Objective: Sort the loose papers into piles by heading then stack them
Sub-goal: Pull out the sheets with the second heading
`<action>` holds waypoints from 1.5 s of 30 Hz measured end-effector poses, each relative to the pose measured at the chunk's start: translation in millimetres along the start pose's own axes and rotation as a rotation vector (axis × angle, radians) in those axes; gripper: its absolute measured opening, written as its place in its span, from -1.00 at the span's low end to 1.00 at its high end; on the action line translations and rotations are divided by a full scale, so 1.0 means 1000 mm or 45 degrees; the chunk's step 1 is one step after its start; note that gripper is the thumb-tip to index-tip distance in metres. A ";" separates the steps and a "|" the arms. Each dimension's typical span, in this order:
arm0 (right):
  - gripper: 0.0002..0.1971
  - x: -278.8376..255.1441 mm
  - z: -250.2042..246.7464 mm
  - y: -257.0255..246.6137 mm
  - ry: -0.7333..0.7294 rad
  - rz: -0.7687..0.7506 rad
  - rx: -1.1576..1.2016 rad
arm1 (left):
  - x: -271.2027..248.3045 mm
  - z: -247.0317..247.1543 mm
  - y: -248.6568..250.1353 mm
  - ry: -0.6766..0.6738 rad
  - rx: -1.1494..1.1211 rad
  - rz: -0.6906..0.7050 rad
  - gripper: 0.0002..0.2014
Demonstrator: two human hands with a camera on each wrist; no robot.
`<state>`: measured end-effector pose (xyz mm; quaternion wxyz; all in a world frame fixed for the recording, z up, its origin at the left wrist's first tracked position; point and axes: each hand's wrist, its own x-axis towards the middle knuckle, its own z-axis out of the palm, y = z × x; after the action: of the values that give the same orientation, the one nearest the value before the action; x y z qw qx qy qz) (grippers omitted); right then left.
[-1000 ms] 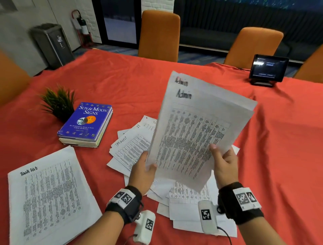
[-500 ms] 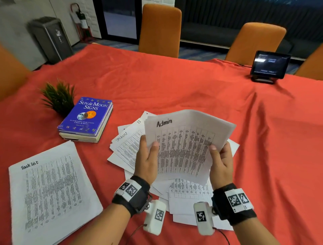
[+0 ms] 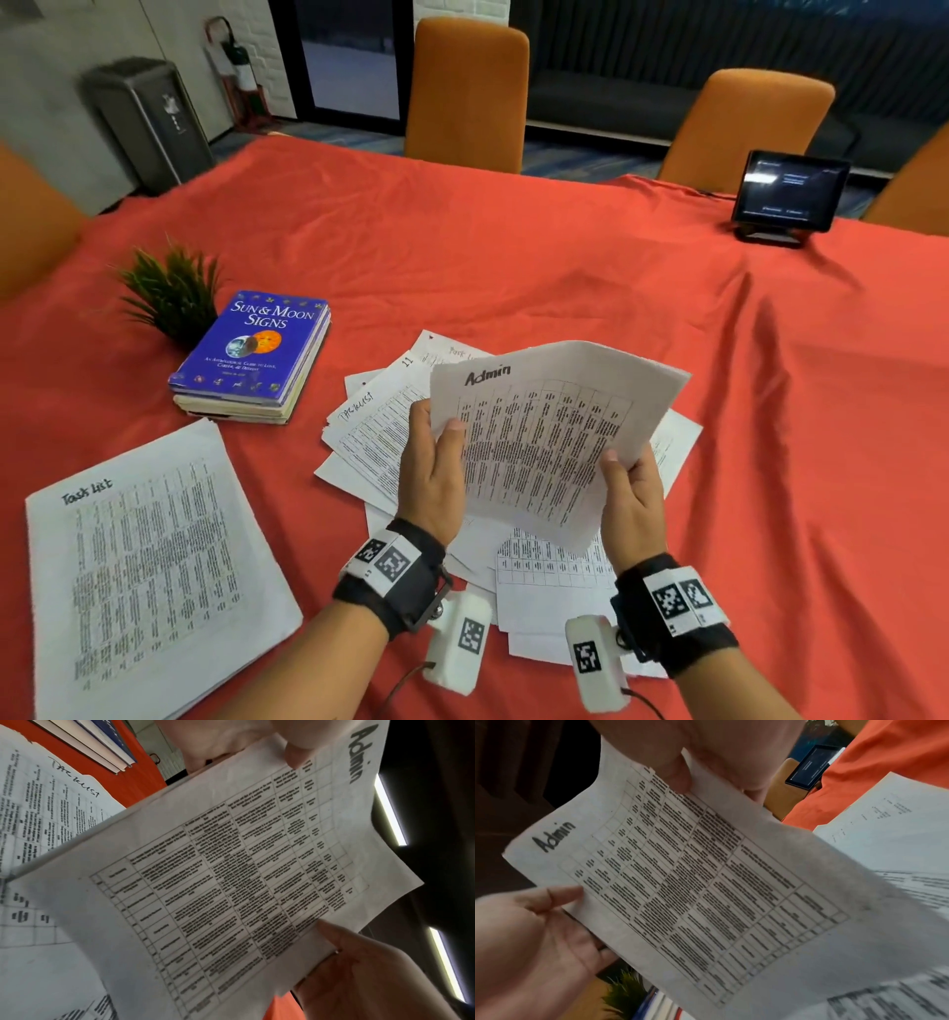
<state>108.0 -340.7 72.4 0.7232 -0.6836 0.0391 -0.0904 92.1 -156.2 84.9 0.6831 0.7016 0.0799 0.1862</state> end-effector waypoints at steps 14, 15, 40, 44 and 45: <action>-0.82 0.012 0.032 0.032 -0.249 0.457 -0.329 | -0.028 -0.098 -0.051 -0.144 0.312 -0.512 -0.71; -0.79 0.007 0.034 0.040 -0.292 0.528 -0.331 | -0.034 -0.114 -0.053 -0.095 0.329 -0.577 -0.72; -0.76 -0.016 -0.019 0.096 -0.372 0.649 -0.716 | -0.034 -0.392 -0.101 0.551 0.881 -1.247 -0.65; -0.74 -0.017 -0.023 0.097 -0.365 0.663 -0.734 | -0.039 -0.382 -0.101 0.609 0.921 -1.267 -0.59; -0.73 -0.017 -0.023 0.097 -0.364 0.667 -0.739 | -0.042 -0.380 -0.100 0.623 0.939 -1.275 -0.56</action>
<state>94.9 -355.8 -26.8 0.4973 -0.8316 0.1347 0.2074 -72.7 187.2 -21.7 0.3646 0.7050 0.6071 -0.0392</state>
